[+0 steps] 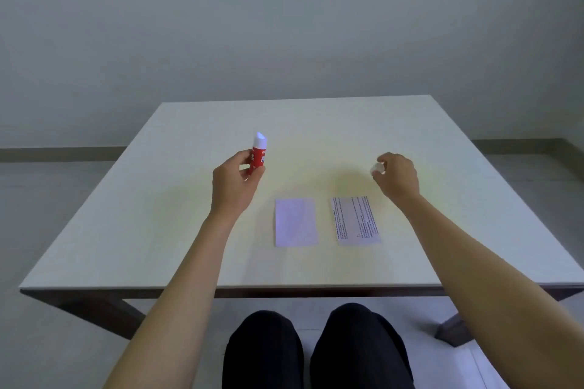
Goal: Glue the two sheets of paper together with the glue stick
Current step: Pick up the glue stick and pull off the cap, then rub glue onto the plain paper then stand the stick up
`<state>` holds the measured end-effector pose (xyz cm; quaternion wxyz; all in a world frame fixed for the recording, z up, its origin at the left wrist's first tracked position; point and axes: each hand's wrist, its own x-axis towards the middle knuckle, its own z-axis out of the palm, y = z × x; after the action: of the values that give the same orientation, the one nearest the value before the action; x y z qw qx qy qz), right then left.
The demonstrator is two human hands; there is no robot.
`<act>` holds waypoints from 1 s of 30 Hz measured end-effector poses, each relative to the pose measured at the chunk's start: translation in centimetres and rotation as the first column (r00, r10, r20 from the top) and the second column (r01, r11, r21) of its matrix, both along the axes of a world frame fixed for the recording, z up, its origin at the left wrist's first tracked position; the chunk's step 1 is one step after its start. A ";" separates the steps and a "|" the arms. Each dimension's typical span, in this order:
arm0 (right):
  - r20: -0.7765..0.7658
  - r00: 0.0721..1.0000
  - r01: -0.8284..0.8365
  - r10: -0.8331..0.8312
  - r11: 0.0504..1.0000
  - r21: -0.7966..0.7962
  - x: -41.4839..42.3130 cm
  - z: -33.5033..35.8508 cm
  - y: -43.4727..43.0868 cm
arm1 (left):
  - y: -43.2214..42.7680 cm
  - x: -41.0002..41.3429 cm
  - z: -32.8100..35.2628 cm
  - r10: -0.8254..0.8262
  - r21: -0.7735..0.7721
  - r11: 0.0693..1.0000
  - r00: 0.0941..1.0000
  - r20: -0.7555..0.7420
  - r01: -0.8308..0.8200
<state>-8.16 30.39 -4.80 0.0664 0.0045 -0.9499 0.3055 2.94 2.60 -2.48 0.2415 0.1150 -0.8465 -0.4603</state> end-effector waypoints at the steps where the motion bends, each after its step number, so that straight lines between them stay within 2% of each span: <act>1: 0.000 1.000 -0.003 0.003 0.999 0.045 -0.1 -0.3 0.2 | 0.0 0.0 0.1 -0.004 0.009 1.000 1.000 0.010 0.004; 5: 0.037 0.999 -0.030 0.024 0.985 0.170 -0.2 -0.7 0.6 | 0.1 -0.1 0.5 0.000 0.040 0.999 1.000 0.026 -0.001; 12: 0.107 0.990 -0.116 0.090 0.956 0.271 -0.4 -0.4 1.3 | 1.2 -0.4 0.9 -0.014 0.167 0.986 0.999 0.040 0.007; 14: -0.009 0.998 -0.063 0.066 0.977 0.205 0.5 0.4 0.4 | 1.9 -0.7 1.1 -0.019 0.234 0.972 0.999 0.051 0.006; 15: -0.062 0.996 -0.057 0.063 0.995 0.087 1.3 1.0 -0.6 | 2.4 -0.8 1.2 -0.022 0.263 0.965 0.998 0.052 0.008; 16: -0.065 0.995 -0.084 0.078 0.991 -0.102 2.3 1.7 -1.8 | 3.0 -1.0 1.4 -0.030 0.298 0.954 0.998 0.046 0.015; 17: -0.017 0.990 -0.135 0.138 0.929 -0.345 3.7 2.4 -3.2 | 3.8 -1.2 1.6 -0.042 0.349 0.937 0.999 0.033 0.028; 18: 0.048 0.965 -0.180 0.257 0.788 -0.589 5.2 2.8 -4.7 | 4.8 -1.4 1.8 -0.056 0.414 0.909 0.998 0.016 0.044; 19: 0.086 0.916 -0.191 0.391 0.614 -0.766 6.6 3.1 -6.0 | 5.8 -1.5 1.9 -0.066 0.480 0.875 0.998 -0.001 0.058; 20: 0.083 0.869 -0.168 0.488 0.450 -0.877 7.7 3.2 -7.2 | 6.7 -1.5 2.1 -0.072 0.534 0.842 0.997 -0.021 0.072; 22: 0.038 0.858 -0.084 0.512 0.212 -0.974 8.8 3.5 -8.4 | 8.0 -1.4 2.3 -0.075 0.599 0.795 0.996 -0.054 0.092; 23: 0.020 0.875 -0.055 0.483 0.140 -0.989 8.9 3.8 -8.5 | 8.3 -1.3 2.4 -0.070 0.610 0.787 0.996 -0.057 0.090; 24: 0.026 0.888 -0.029 0.458 0.112 -0.993 8.8 3.9 -8.5 | 8.4 -1.2 2.4 -0.066 0.616 0.783 0.996 -0.052 0.084; 25: 0.062 0.894 0.002 0.445 0.133 -0.991 8.8 4.1 -8.4 | 8.4 -1.1 2.5 -0.072 0.625 0.776 0.996 -0.048 0.086; 26: 0.128 0.894 0.047 0.429 0.194 -0.980 8.7 4.2 -8.3 | 8.4 -0.9 2.5 -0.095 0.634 0.766 0.994 -0.049 0.105; 28: 0.283 0.881 0.137 0.379 0.367 -0.920 8.6 4.4 -8.2 | 8.5 -0.6 2.6 -0.178 0.630 0.756 0.982 -0.061 0.177; 30: 0.338 0.879 0.141 0.336 0.493 -0.859 8.5 4.3 -7.9 | 8.7 -0.4 2.6 -0.229 0.605 0.765 0.971 -0.068 0.223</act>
<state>0.31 22.44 -0.51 -0.1872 -0.0467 -0.6514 0.7338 2.54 11.31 0.11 0.1303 0.0862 -0.6625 -0.7326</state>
